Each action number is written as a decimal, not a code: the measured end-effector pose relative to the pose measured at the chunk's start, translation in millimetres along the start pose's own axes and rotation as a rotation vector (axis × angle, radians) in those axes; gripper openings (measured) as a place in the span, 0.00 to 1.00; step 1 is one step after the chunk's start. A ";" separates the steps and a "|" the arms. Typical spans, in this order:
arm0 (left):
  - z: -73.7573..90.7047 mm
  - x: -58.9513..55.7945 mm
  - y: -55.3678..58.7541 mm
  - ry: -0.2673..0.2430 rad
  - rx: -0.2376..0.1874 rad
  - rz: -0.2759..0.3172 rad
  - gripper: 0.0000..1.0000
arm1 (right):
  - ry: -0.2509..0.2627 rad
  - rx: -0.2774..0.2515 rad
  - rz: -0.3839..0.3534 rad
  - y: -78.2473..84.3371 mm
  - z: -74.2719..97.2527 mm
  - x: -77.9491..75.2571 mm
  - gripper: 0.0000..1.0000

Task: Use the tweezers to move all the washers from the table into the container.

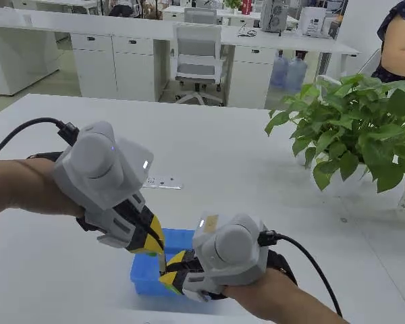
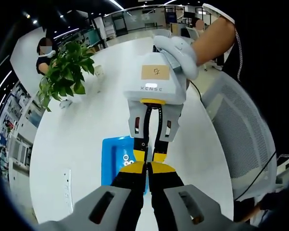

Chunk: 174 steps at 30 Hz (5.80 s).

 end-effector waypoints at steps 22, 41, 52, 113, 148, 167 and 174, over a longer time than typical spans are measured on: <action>-16.2 24.4 22.6 -0.009 -0.008 0.011 0.06 | 0.003 0.013 -0.011 9.7 -20.6 -28.8 0.09; -37.1 40.6 47.3 -0.002 -0.008 0.036 0.06 | -0.025 0.041 -0.060 27.4 -42.7 -47.2 0.10; -47.8 45.5 59.9 0.007 -0.006 0.050 0.06 | -0.041 0.058 -0.076 36.8 -52.5 -53.2 0.10; -9.4 20.6 28.8 -0.013 0.022 0.003 0.05 | -0.052 -0.029 -0.018 -1.7 -25.4 -25.3 0.12; -21.2 -30.4 33.3 0.011 0.029 0.037 0.06 | -0.104 0.009 0.028 18.1 -33.4 23.4 0.11; -33.7 -46.4 46.2 0.021 0.024 0.073 0.06 | -0.113 0.034 0.055 34.1 -45.4 37.8 0.11; -38.8 -50.0 51.3 0.028 0.027 0.083 0.06 | -0.114 0.043 0.062 38.9 -48.2 40.4 0.11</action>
Point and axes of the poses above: the centre of the closed fingertips' face, and the gripper's own axes: z roughly backward along the fingers, x roughly to its left, y roughly out of its underside, the point moved 6 cm from there along z, roughly backward along the fingers, and after that the axes turned 6 degrees about -z, right-handed, at the moved point
